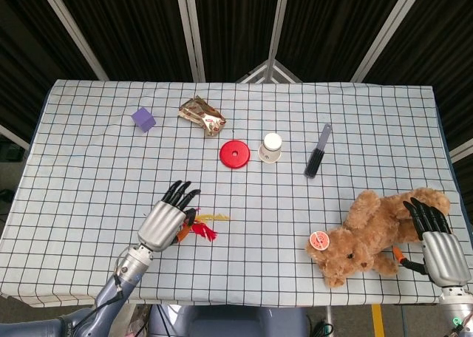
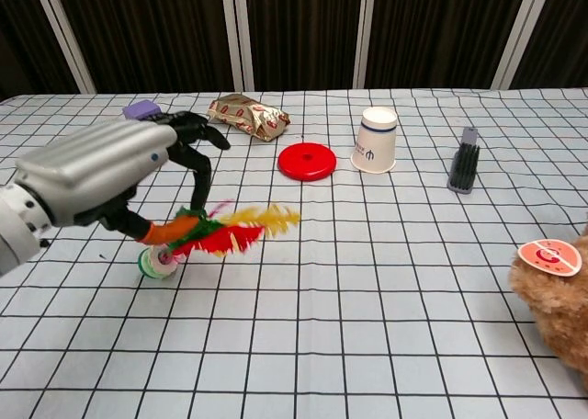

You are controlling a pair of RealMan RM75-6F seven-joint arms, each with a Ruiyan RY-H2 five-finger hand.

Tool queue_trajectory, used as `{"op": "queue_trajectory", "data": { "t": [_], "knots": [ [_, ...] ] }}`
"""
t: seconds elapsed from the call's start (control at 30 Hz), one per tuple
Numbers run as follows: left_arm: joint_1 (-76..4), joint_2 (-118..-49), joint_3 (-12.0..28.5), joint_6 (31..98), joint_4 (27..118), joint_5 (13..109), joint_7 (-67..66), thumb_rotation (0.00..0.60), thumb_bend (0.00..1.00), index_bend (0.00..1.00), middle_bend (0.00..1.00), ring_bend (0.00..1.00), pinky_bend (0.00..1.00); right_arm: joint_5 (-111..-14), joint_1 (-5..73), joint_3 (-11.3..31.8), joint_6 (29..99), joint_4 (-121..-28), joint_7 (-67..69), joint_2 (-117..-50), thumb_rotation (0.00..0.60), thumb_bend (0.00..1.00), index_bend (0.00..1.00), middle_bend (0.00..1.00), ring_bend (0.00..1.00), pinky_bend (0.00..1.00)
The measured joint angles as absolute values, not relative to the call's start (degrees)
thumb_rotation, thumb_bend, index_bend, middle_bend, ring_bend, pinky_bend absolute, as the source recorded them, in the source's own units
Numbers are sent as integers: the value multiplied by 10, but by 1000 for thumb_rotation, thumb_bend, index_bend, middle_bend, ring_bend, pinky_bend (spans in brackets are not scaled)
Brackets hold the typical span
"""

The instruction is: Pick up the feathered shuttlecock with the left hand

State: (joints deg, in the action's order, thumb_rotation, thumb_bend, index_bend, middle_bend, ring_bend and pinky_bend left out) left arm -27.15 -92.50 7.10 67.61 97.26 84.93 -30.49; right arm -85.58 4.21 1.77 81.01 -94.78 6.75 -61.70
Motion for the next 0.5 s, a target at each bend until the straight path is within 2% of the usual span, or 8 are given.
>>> {"op": "queue_trajectory", "data": {
  "t": [0.2, 0.5],
  "knots": [
    [-257, -878, 75, 697, 990, 842, -259, 600, 632, 618, 139, 0, 15, -854, 42, 18, 810, -949, 64, -618, 600, 342, 0, 0, 0, 0],
    [-245, -859, 68, 708, 979, 832, -211, 600, 632, 618, 139, 0, 15, -854, 43, 18, 809, -950, 60, -619, 600, 341, 0, 0, 0, 0]
  ]
}}
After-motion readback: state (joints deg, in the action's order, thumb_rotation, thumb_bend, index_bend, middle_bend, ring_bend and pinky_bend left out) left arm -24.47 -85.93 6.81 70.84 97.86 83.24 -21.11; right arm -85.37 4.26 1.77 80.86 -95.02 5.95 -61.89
